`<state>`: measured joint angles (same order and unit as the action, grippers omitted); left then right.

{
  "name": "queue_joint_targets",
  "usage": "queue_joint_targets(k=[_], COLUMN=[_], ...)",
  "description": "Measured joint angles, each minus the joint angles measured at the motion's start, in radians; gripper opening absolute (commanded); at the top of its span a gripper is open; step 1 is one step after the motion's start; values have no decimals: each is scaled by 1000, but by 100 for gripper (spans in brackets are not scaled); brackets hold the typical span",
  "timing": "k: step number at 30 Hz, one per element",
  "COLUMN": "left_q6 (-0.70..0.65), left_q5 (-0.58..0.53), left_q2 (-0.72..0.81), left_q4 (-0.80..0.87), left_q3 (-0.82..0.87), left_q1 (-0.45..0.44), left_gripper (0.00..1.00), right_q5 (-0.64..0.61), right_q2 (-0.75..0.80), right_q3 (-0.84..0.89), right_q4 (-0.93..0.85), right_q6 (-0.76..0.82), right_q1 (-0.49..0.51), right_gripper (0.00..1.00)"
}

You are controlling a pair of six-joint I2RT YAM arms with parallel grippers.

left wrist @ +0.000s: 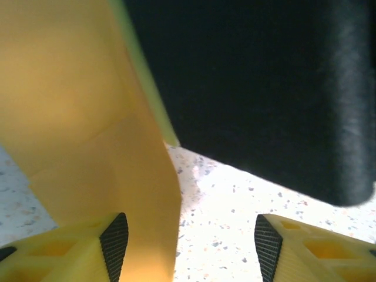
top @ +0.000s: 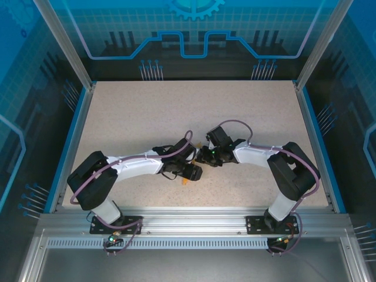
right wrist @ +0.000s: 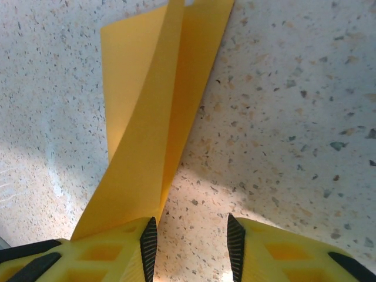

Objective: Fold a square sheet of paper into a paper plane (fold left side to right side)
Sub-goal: Fold the wing for the fifth time at the center of the table.

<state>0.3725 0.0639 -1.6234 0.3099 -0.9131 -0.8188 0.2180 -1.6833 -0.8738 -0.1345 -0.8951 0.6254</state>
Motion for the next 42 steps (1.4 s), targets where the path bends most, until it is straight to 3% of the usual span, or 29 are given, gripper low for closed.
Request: queue_joint_targets(k=[13, 20, 24, 35, 42], left_q6=[-13, -10, -5, 89, 190], left_q5=[-84, -82, -64, 218, 383], left_q2=[-39, -38, -27, 27, 1], left_q4=[37, 36, 24, -135, -281], left_q3=[-14, -14, -11, 85, 137], left_q1=[-19, -19, -14, 119, 163], left_gripper=[22, 9, 7, 6, 4], right_q5=[4, 2, 0, 12, 59], right_q2=[0, 1, 20, 178, 189], right_q3=[0, 0, 2, 96, 161], right_q4=[5, 3, -2, 19, 110], right_q6=[0, 9, 29, 92, 92], right_q1=[0, 0, -5, -71, -76], right_gripper=[39, 40, 40, 42, 44])
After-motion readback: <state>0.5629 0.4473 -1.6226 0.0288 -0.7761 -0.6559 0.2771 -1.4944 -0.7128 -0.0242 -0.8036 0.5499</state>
